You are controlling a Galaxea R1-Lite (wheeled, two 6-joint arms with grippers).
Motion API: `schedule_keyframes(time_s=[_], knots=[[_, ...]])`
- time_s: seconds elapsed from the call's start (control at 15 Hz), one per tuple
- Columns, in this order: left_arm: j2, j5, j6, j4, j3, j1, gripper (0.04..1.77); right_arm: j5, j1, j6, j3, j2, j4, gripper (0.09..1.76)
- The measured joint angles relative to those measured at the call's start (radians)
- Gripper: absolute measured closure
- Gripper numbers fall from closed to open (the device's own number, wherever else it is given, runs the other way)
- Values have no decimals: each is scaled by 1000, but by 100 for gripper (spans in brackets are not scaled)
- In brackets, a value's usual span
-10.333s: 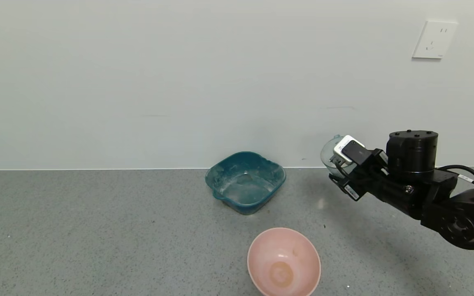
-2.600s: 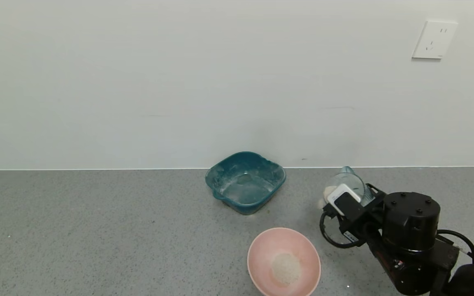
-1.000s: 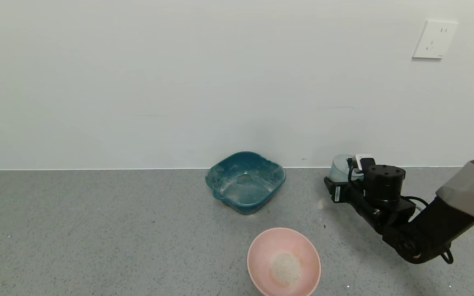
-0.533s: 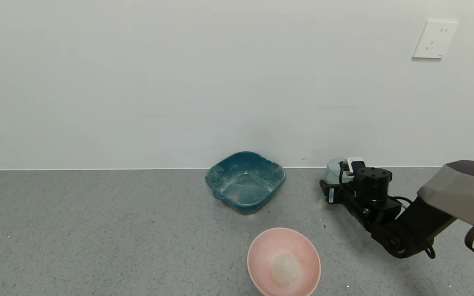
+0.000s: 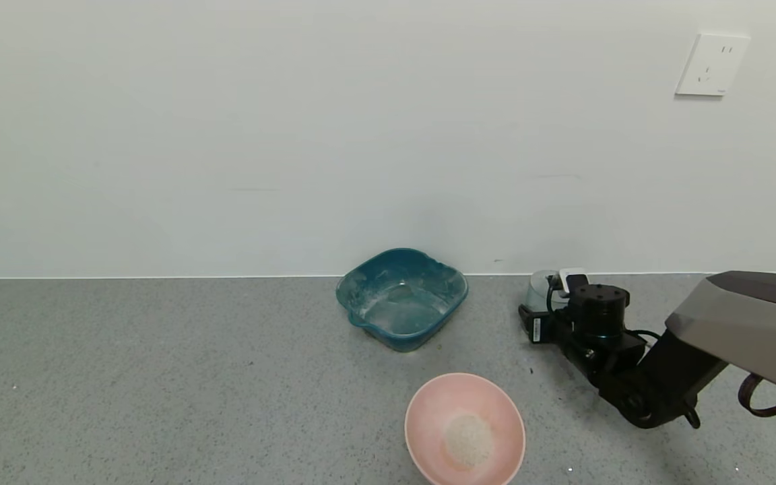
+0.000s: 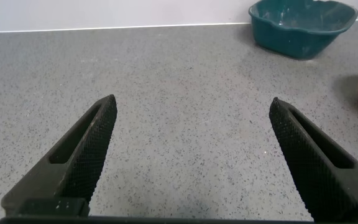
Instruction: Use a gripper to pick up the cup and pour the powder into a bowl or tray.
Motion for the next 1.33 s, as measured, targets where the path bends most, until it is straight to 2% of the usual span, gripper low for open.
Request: schedule_keyframes(time_s=[0.13, 0.33, 0.67, 0.87, 1.0, 1.33], knots=[[0, 0, -1, 0, 0, 0, 5, 0, 0, 0, 0, 1, 0, 50], [0, 0, -1, 0, 0, 0, 5, -2, 0, -1, 0, 2, 3, 37], [0, 0, 0, 0, 0, 0, 5, -1, 2, 0, 10, -15, 27, 26], [0, 0, 0, 0, 0, 0, 5, 9, -1, 7, 18, -74, 163, 22], [0, 0, -1, 0, 0, 0, 5, 51, -1, 11, 38, -146, 260, 21], [0, 0, 0, 0, 0, 0, 5, 107, 6, 10, 119, -421, 556, 17]])
